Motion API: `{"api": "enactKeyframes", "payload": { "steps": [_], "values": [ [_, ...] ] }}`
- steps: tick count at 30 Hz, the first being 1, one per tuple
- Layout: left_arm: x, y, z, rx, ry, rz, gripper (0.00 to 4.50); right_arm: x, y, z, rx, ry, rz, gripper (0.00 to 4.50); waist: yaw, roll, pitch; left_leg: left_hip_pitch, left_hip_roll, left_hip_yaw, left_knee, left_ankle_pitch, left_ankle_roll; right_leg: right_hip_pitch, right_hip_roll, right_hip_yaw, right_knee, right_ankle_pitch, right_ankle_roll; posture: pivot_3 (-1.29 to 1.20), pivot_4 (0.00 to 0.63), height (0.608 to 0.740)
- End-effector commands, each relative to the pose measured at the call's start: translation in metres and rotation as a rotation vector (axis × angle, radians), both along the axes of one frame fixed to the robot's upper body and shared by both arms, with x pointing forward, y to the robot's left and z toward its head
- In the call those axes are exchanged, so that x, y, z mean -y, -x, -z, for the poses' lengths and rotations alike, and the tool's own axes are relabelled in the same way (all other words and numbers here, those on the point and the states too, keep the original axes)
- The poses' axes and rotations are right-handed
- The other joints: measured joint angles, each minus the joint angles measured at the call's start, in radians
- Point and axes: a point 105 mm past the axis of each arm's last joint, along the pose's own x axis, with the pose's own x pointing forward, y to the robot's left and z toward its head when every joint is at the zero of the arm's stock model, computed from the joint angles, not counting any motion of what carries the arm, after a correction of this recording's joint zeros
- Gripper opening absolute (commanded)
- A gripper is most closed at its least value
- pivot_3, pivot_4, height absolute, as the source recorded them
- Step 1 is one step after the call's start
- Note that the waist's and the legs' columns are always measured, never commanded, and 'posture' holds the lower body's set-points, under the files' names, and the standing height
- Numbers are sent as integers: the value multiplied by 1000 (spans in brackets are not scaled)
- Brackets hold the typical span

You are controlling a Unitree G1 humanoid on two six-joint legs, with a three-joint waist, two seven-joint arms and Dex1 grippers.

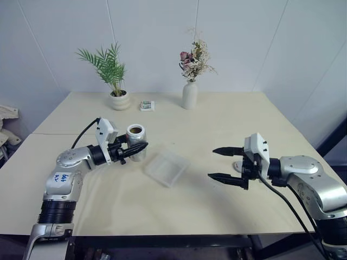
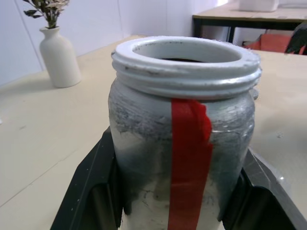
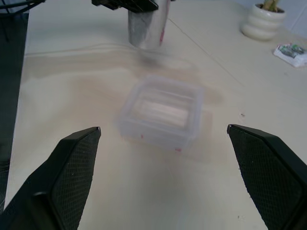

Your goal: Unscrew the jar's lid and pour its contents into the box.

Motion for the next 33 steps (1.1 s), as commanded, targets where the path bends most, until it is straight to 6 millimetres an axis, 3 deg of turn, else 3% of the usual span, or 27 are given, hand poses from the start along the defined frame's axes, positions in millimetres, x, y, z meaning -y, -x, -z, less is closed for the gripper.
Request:
{"api": "enactKeyframes", "payload": {
  "steps": [1, 6, 11, 13, 16, 19, 22, 26, 30, 33],
  "values": [
    [1, -4, -11, 81, -38, -25, 2007, 0, 2, -5, 34, -16, -5, 4461, 2, 0, 0, 0, 0, 0, 0, 0, 0, 0, 0, 0, 0, 0, 0, 0, 150, 740],
    [-1, -20, -22, 157, -176, -107, 2007, 5, 1, -2, 33, -39, 29, 4461, 5, 0, 0, -1, -1, 0, 1, 0, 0, 0, 0, 0, -1, 0, 1, 0, 150, 740],
    [8, -39, -33, 369, -543, -221, 2007, 7, -1, 1, 29, -61, 59, 4461, 5, 0, 0, -1, -1, 0, 1, 0, 0, 0, 0, 0, -1, 1, 1, 0, 150, 740],
    [17, -42, -43, 495, -654, -218, 2007, 8, -1, 2, 24, -70, 69, 4461, 5, 0, 0, -1, -1, 0, 1, 0, 0, 1, 0, 0, -1, 1, 1, 0, 150, 740],
    [51, -41, -66, 974, -1010, -191, 2007, 10, -3, 4, 15, -95, 94, 4461, 7, -2, 1, -1, -1, 0, 1, 0, 0, 0, 0, 0, -2, 1, 1, 0, 150, 740],
    [92, -34, -58, 1396, -1329, 6, 2007, 7, -5, 3, 12, -123, 106, 4461, 9, -3, 2, -2, -2, 0, 1, 0, 0, 1, -1, 1, -3, 1, 2, 0, 150, 740],
    [101, -40, -32, 1442, -1511, 161, 2007, 4, -8, 1, 17, -149, 113, 4461, 4, -3, 2, -2, -2, 2, 0, -1, 2, 2, -1, 2, -6, 1, 4, 0, 150, 740],
    [115, -31, -4, 1564, -1676, 364, 2007, 0, -12, -4, 32, -197, 128, 4461, -2, -3, 2, -2, -2, 3, 0, -1, 2, 0, -1, 3, -3, 1, 4, 0, 150, 740],
    [108, -42, 10, 1475, -1835, 327, 2007, -3, -11, -12, 55, -272, 158, 4461, 3, -3, 2, -2, -1, 3, 0, -1, 1, -2, 0, 3, 0, 0, 3, 0, 150, 740],
    [116, -42, 4, 1473, -1826, 276, 2007, -3, -8, -11, 54, -294, 171, 4461, 6, -3, 2, -2, -2, 3, 1, -1, 2, -1, -1, 3, 0, 0, 3, 0, 150, 740]
  ]
}}
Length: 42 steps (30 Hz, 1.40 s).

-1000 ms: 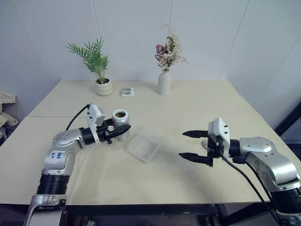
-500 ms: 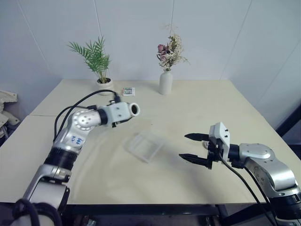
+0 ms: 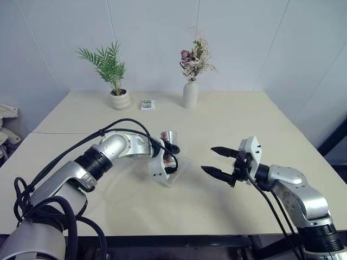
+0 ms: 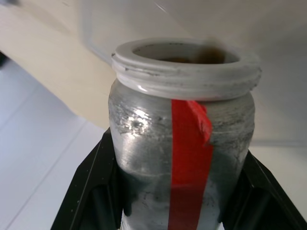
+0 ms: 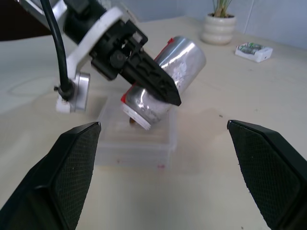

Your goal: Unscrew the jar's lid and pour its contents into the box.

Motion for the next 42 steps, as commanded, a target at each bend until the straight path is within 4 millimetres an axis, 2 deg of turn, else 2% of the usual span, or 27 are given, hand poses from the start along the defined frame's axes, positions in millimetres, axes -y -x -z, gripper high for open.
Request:
{"api": "enactKeyframes", "payload": {
  "steps": [1, 4, 6, 8, 11, 13, 16, 20, 22, 24, 27, 31, 33, 37, 42],
  "values": [
    [16, 2, -24, 81, 44, 16, 2007, 1, 9, -13, 53, -34, 8, 4461, 3, 0, 0, 0, 0, 0, 0, 0, 0, 0, 0, 0, 0, 0, 0, 0, 150, 740],
    [17, 0, -34, 109, 57, 18, 2007, 3, 10, -12, 45, -38, 18, 4461, 4, 0, 0, 0, 0, 0, 0, 0, 0, 1, 0, 0, 0, 0, 0, 0, 150, 740],
    [16, 0, -34, 69, 114, 2, 2007, 4, 10, -13, 44, -41, 22, 4461, 1, 0, 0, 0, 0, -1, 1, 0, 0, 1, 0, 0, 0, 0, 0, 0, 150, 740],
    [15, 3, -31, -55, 242, -46, 2007, 4, 9, -14, 44, -43, 21, 4461, -3, 0, 0, 0, 0, -1, 2, 0, 0, 1, 0, 0, 1, 0, 0, 0, 150, 740],
    [14, 7, -41, -330, 610, -149, 2007, 2, 11, -14, 37, -39, 3, 4461, -2, 0, 0, 1, 0, -1, 3, 0, 0, 1, 0, 0, 4, 0, 0, 0, 150, 740],
    [5, 11, -49, -455, 765, -178, 2007, 1, 13, -13, 32, -34, -7, 4461, -4, 0, 0, 1, 1, -1, 5, 0, 0, 0, 0, 0, 6, 0, 0, 0, 150, 740],
    [-10, 12, -65, -719, 1138, -289, 2007, 0, 16, -14, 27, -29, -22, 4461, -5, 0, 0, 1, 1, -2, 9, 0, 0, 0, 1, -1, 10, -1, 0, 0, 150, 740],
    [-49, 5, -87, -1084, 1752, -395, 2007, -5, 20, -16, 23, -11, -62, 4461, -5, 0, 0, 1, 0, -4, 15, 0, 0, 1, 1, -1, 15, -1, 0, 0, 150, 740],
    [-76, 2, -87, -1191, 2036, -426, 2007, -8, 23, -19, 30, -2, -78, 4461, -8, 0, 0, 3, 0, -4, 15, 0, 0, 3, 1, -1, 16, 0, 0, 0, 150, 740],
    [-96, 6, -79, -1275, 2182, -436, 2007, -11, 24, -22, 38, -5, -89, 4461, -13, 0, 0, 5, 0, -4, 15, 0, 1, 4, 1, -1, 17, 0, 0, 0, 150, 740],
    [-136, 9, -56, -1168, 2327, -502, 2007, -20, 27, -27, 52, -4, -120, 4461, -19, 0, 0, 6, 1, -6, 14, 1, 0, 4, 1, -1, 19, 0, -1, 0, 150, 740],
    [-207, 15, -32, -880, 2640, -514, 2007, -38, 32, -31, 76, 10, -188, 4461, -18, -1, 1, 5, 1, -7, 14, 2, -3, 4, 1, -2, 18, 0, -1, 0, 150, 740],
    [-226, 19, -17, -790, 2655, -564, 2007, -45, 33, -31, 79, 6, -210, 4461, -13, -2, 1, 5, 1, -7, 14, 2, -3, 4, 0, -3, 17, 0, -2, 0, 150, 740],
    [-246, 20, 8, -713, 2708, -591, 2007, -54, 32, -28, 78, 9, -233, 4461, 3, -2, 0, 5, 0, -6, 14, 2, -3, 4, 0, -3, 16, 1, -2, 0, 150, 740],
    [-243, 17, 26, -726, 2713, -541, 2007, -58, 28, -28, 82, 13, -241, 4461, 16, -2, 0, 3, 0, -6, 13, 2, -3, 4, 0, -4, 10, 3, -3, 0, 150, 740]
  ]
}}
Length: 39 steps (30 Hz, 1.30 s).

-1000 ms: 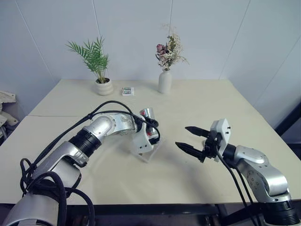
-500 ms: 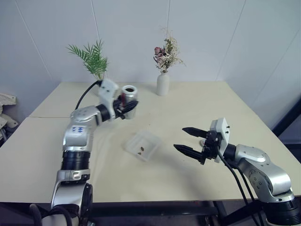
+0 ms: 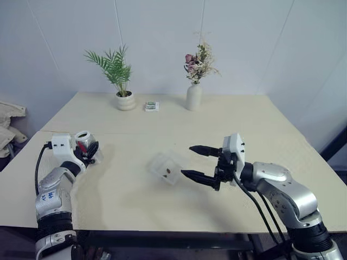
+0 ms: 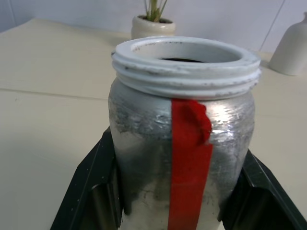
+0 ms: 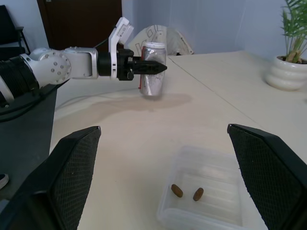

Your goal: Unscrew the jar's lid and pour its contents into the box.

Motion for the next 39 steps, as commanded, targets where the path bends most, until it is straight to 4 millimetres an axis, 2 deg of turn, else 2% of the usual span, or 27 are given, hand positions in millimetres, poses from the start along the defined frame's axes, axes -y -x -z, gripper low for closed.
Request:
{"api": "enactKeyframes", "payload": {
  "steps": [1, 8, 10, 16, 21, 25, 32, 35, 37, 39],
  "values": [
    [6, -2, -4, 80, -24, 24, 2007, -2, 0, -12, 55, -15, -15, 4461, 3, 0, 0, 0, 0, 0, 0, 0, 0, 0, 0, 0, -1, 1, 0, 0, 150, 740],
    [23, 1, 9, 135, -128, 98, 2007, -2, -4, -11, 51, -16, -12, 4461, 6, 0, 0, -1, 0, 1, -2, 0, 0, 0, 0, 0, -2, 1, 0, 0, 150, 740],
    [21, 5, 12, 140, -164, 88, 2734, -2, -4, -10, 48, -15, -13, 4500, 1, 0, 0, 0, 1, 1, -2, 0, 0, 0, 0, 0, -2, 1, 0, 0, 150, 740],
    [17, 13, 11, 154, -173, 79, 4488, -1, -4, -9, 38, -16, -16, 4500, -9, 0, 0, 0, 1, 1, -2, 0, 0, 0, 0, 0, -2, 1, 0, 0, 150, 740],
    [14, 24, 1, 183, -198, 57, 4488, 1, -4, -9, 36, -13, -21, 4500, -17, 0, 0, 0, 1, 1, -2, 0, 0, 0, 0, 0, -2, 1, 0, 0, 150, 740],
    [12, 46, -7, 199, -269, 52, 4488, 4, -2, -8, 34, -8, -18, 4500, -20, 0, 0, 0, 2, 2, -4, 0, 0, -1, 0, 0, -3, 0, -1, 0, 150, 740],
    [-3, 84, -22, 211, -285, -29, 4488, 18, 2, -5, 24, 19, 1, 4500, -15, 0, 0, 0, 3, 2, -4, 0, 0, 0, 0, -1, -7, 1, -3, 0, 150, 740],
    [10, 105, -29, 205, -388, 74, 4488, 27, 6, -5, 28, 48, 8, 4500, -15, 0, 0, -1, 3, 3, -7, 0, 0, 1, 0, -1, -12, 2, -4, 0, 150, 740],
    [32, 115, -32, 194, -456, 234, 4488, 36, 8, -4, 30, 79, 18, 4500, -16, 0, 0, 0, 3, 4, -8, 0, 0, 0, -1, -1, -12, 0, -7, 0, 150, 740],
    [56, 124, -29, 167, -540, 430, 4488, 45, 10, -3, 22, 108, 26, 4500, -15, 0, 0, 0, 3, 4, -10, 0, 0, 0, -1, -1, -14, -5, -17, 0, 150, 740]
  ]
}}
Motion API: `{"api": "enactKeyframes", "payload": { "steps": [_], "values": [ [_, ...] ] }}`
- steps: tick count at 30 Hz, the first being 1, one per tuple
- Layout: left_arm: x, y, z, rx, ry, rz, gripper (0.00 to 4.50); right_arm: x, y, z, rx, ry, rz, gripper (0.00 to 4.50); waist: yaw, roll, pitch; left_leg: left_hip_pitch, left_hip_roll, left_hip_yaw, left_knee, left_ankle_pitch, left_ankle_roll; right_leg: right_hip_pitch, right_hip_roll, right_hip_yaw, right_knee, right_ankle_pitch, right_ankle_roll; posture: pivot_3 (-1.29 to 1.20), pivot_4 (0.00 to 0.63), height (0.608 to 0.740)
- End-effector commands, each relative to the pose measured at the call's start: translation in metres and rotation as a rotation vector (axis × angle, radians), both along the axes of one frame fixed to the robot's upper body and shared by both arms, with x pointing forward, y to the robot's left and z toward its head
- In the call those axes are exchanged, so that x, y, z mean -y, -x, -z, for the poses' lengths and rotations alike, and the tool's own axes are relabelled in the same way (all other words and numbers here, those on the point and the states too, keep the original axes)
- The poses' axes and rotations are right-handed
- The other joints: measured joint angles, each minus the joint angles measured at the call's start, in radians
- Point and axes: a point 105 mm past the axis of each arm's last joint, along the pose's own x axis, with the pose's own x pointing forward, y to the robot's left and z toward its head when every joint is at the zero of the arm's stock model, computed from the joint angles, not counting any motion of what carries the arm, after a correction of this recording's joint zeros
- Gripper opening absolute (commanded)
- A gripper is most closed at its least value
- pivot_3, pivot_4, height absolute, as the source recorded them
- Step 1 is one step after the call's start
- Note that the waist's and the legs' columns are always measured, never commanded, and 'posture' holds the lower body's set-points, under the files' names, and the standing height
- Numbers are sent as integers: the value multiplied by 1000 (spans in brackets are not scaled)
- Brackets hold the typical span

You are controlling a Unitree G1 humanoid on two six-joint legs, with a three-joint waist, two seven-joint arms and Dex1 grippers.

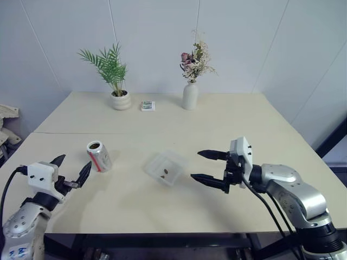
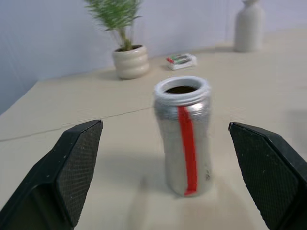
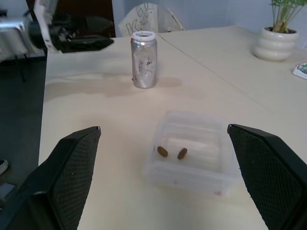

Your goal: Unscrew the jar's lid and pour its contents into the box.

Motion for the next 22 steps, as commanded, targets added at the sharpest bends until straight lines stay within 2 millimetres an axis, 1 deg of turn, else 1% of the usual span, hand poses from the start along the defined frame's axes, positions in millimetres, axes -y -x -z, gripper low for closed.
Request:
{"api": "enactKeyframes", "payload": {
  "steps": [1, 3, 4, 6, 7, 9, 12, 14, 15, 18, 20, 22],
  "values": [
    [44, 20, -9, -39, -195, 319, 4488, 12, 11, -12, 46, 30, -16, 4500, 2, 0, 0, 0, 0, 0, 0, 0, 0, 0, 0, 0, -1, 0, -1, 0, 150, 740],
    [56, 28, -3, -96, -265, 449, 4488, 18, 12, -9, 35, 53, -14, 4500, 1, 0, 0, 0, 0, 1, -1, 0, 0, 0, 0, 0, -3, -2, -4, 0, 150, 740],
    [62, 33, 3, -126, -331, 520, 4488, 22, 13, -7, 34, 73, -11, 4500, 0, 0, 0, 0, 1, 2, -2, 0, 0, 0, 0, 1, -5, -2, -5, 0, 150, 740],
    [64, 41, 11, -183, -418, 633, 4488, 29, 12, -3, 37, 110, -5, 4500, -2, 0, 0, 0, 1, 4, -3, 0, 1, 0, 0, 2, -6, -2, -5, 0, 150, 740],
    [61, 40, 11, -189, -447, 655, 4488, 31, 11, -2, 38, 118, -1, 4500, -3, 0, 0, 0, 2, 6, -4, 0, 1, 0, 0, 3, -7, -2, -5, 0, 150, 740],
    [56, 33, 4, -170, -473, 657, 4488, 33, 11, 0, 50, 138, 1, 4500, -3, 0, 0, 1, 2, 7, -5, 0, 1, -1, 1, 3, -7, -2, -5, 0, 150, 740],
    [56, 19, -12, -129, -447, 639, 4488, 38, 12, 5, 52, 161, 4, 4500, -1, 1, 0, 1, 4, 7, -5, 0, 1, -2, 2, 3, -6, -2, -6, 0, 150, 740],
    [52, 15, -17, -119, -427, 626, 4488, 36, 15, 9, 46, 158, 8, 4500, 0, 1, 0, 0, 3, 7, -5, 0, 1, -2, 2, 3, -6, -2, -5, 0, 150, 740],
    [51, 14, -17, -120, -419, 621, 4488, 35, 16, 11, 42, 156, 12, 4500, -1, 1, 0, 0, 3, 7, -5, 0, 1, -2, 2, 3, -6, -2, -5, 0, 150, 740],
    [49, 16, -14, -137, -368, 601, 4488, 37, 19, 13, 33, 145, 39, 4500, -5, 1, 0, 0, 3, 8, -5, -2, 3, -2, 2, 3, -5, 3, 5, 0, 150, 740],
    [51, 18, -11, -146, -339, 590, 4488, 42, 16, 10, 37, 135, 70, 4500, -6, 1, 0, 0, 3, 8, -6, -3, 3, -3, 2, 3, -4, 5, 9, 0, 150, 740],
    [52, 20, -9, -150, -326, 581, 4488, 46, 10, 6, 49, 129, 101, 4500, -5, 1, 0, 0, 4, 7, -6, -3, 3, -3, 3, 3, -3, 5, 9, 0, 150, 740]
  ]
}}
